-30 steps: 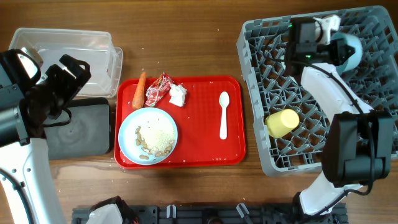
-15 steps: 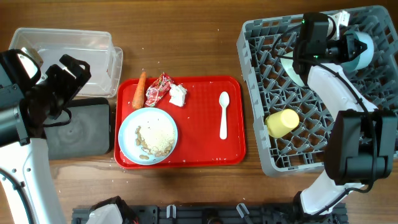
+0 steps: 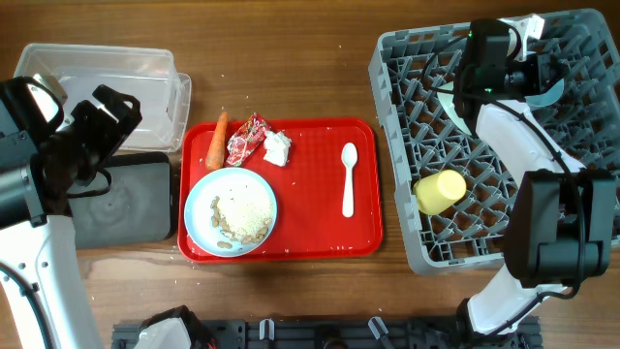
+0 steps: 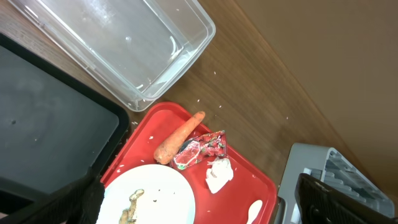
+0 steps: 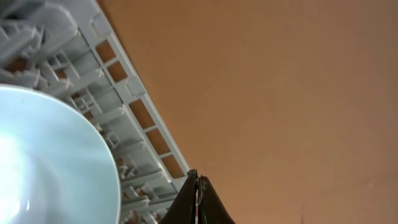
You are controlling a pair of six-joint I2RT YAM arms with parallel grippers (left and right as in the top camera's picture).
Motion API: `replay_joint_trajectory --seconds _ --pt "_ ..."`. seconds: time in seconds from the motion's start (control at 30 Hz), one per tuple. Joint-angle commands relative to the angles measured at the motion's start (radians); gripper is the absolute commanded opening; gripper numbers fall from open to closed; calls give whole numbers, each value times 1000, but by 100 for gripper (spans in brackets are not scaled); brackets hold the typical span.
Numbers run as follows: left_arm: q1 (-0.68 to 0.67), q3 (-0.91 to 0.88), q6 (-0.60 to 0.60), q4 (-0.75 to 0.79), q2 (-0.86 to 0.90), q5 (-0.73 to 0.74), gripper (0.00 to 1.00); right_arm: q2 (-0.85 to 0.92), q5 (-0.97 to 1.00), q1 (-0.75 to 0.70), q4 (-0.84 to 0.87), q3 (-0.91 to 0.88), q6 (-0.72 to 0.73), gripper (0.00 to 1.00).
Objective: Sort waste into correct bins and load items into the dishwasher rack
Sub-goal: 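Place the light-blue bowl in the rack's back right corner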
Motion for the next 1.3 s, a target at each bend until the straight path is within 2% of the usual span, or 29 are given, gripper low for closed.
replay_joint_trajectory --seconds 0.0,0.1,0.2,0.27,0.33,0.4,0.5,0.53,0.6,0.77,0.83,0.87,0.93,0.97,1.03,1.17,1.27 --pt "5 5 -2 2 -2 -9 100 -119 -74 43 8 -5 107 19" --pt "5 5 -2 2 -2 -9 100 -304 -276 94 -29 -2 157 42" --pt "5 5 -2 2 -2 -9 100 -510 -786 114 -339 -2 450 50" --pt "5 5 -2 2 -2 -9 100 -609 -1093 85 -515 -2 671 59" --pt "4 5 -2 2 -2 -9 100 -648 -1135 52 -640 -2 844 59" --pt "5 5 -2 2 -2 -9 100 -615 -1185 -52 -731 -2 930 49" --pt "4 5 -2 2 -2 -9 100 -510 -1485 -292 -782 32 996 45" --pt "4 5 -2 2 -2 -9 100 -428 -1635 -408 -785 86 996 47" --pt "4 5 -2 2 -2 -9 100 -295 -1774 -499 -787 167 997 47" --pt "4 5 -2 2 -2 -9 100 -35 -1740 -531 -768 217 1058 45" --pt "5 5 -2 2 -2 -9 100 -14 -1714 -531 -791 217 1059 44" --pt "5 5 -2 2 -2 -9 100 -14 -1666 -531 -814 217 1060 41" --pt "5 5 -2 2 -2 -9 100 -14 -1576 -531 -854 217 1059 8" --pt "5 5 -2 2 -2 -9 100 -19 -1560 -531 -862 217 1048 4" --pt "4 5 -2 2 -2 -9 100 -50 -1540 -531 -861 217 1044 4" --pt "5 5 -2 2 -2 -9 100 -233 -1448 -528 -837 219 1021 4" --pt "4 5 -2 2 -2 -9 100 -429 -1206 -511 -838 219 969 4"
